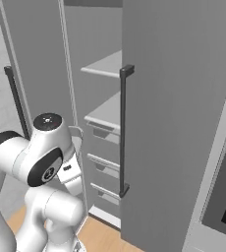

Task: Take the meat container that has the shrimp and place it on the second highest rack of the freezer. Then take the vegetable container that has the lime and eggplant and place it on the highest rack of the freezer.

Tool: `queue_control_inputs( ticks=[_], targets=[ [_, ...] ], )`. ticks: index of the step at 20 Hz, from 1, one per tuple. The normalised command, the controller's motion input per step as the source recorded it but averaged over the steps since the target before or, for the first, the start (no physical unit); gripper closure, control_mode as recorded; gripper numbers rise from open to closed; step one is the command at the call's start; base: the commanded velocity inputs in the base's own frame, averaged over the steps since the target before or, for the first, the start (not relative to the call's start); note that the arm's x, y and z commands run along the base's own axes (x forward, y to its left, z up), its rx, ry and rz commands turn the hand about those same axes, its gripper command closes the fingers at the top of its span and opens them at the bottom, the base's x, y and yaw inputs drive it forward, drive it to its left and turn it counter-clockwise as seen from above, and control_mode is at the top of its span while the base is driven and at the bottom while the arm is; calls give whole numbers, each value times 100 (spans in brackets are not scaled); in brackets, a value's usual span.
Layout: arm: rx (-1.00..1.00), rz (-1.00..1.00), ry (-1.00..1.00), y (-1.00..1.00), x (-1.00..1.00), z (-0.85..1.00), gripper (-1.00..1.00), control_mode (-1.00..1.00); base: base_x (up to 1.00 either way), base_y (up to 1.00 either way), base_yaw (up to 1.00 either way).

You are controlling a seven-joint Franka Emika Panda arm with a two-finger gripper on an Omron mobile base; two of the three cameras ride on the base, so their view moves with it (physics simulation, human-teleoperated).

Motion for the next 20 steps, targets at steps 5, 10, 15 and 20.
queue_control_inputs(
  ticks=[5,10,15,20],
  targets=[
    [0,0,0,0,0,0,100,100,19,-42,0],
    [0,0,0,0,0,0,100,100,42,-26,0],
    [0,0,0,0,0,0,100,100,43,-5,-2],
    [0,0,0,0,0,0,100,100,39,0,-1]
  ],
)
